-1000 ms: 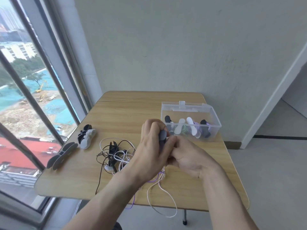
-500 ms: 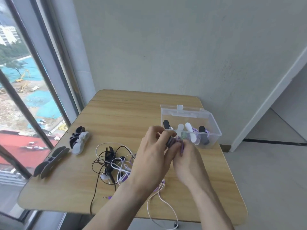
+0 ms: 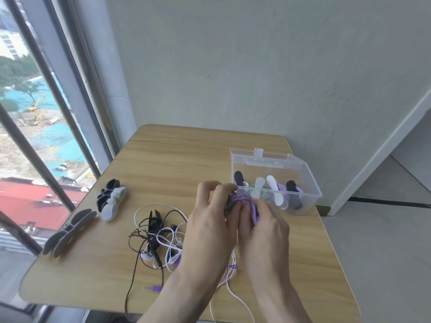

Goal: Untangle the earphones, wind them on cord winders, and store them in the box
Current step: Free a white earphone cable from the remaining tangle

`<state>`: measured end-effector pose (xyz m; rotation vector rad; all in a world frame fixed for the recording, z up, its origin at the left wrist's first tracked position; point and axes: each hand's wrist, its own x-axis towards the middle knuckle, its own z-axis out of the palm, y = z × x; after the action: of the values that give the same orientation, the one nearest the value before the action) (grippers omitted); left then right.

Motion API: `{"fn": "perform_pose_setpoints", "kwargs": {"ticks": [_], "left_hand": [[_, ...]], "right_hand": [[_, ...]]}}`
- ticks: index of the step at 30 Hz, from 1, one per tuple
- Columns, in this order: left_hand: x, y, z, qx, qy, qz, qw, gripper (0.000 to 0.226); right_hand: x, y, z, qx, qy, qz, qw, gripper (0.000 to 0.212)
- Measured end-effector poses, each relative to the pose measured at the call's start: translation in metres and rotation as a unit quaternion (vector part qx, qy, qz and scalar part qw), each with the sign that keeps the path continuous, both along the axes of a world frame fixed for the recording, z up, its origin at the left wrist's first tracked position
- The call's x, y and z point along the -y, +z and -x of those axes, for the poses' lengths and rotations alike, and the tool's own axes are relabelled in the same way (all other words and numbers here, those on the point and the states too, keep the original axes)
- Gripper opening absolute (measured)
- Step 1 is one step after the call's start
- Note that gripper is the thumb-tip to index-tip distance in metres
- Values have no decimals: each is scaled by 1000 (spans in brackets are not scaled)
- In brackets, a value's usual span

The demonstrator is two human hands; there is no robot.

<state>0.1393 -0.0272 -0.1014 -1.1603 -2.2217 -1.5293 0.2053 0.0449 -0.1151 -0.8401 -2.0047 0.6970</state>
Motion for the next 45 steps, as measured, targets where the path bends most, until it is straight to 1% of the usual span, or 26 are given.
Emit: {"fn": "perform_pose_setpoints", "kwargs": {"ticks": [2,5,8,11,15,18,22,24,26,30,34,36,39,41,45], "left_hand": [[-3,-3,-2,-4,3,2,1000,16],[-9,-9,-4,5,-19,-12,1000,20],[-12,-8,-6,19,-37,-24,999,16],[-15,-9,-4,31,-39,-42,998,15],[-14,-7,-3,56,-32,-64,996,23],[-12,-6,0,90,-26,-71,993,31],[-10,-7,-1,124,-23,-68,990,30],[-10,-7,-5,135,-13,-77,988,34],[-11,-6,-9,153,-7,-92,984,31],[-11,-2,-11,181,-20,-121,976,26],[-10,-2,-9,181,-40,-114,976,26],[-8,-2,-6,165,-66,-104,979,22],[-5,2,0,148,-118,-89,978,28],[-3,2,3,140,-138,-79,977,27],[0,-1,7,126,-128,-62,982,30]], "right_hand": [[2,0,2,-6,2,18,1000,18],[1,1,1,-16,-8,32,999,13],[-1,3,-1,-41,-10,49,998,17],[-1,4,-2,-72,2,92,993,20],[-3,6,-5,-90,30,128,987,22],[-2,11,-8,-89,67,127,986,16],[-4,11,-8,-74,75,103,989,16],[-5,10,-7,-50,79,74,993,17],[-5,9,-6,-26,92,45,994,16],[-3,10,-4,-15,118,70,990,17],[1,12,-2,-52,120,124,984,15],[1,11,-1,-79,106,129,983,14],[0,11,0,-126,86,162,975,12],[0,12,0,-141,88,176,970,12],[-3,14,1,-152,114,187,964,17]]}}
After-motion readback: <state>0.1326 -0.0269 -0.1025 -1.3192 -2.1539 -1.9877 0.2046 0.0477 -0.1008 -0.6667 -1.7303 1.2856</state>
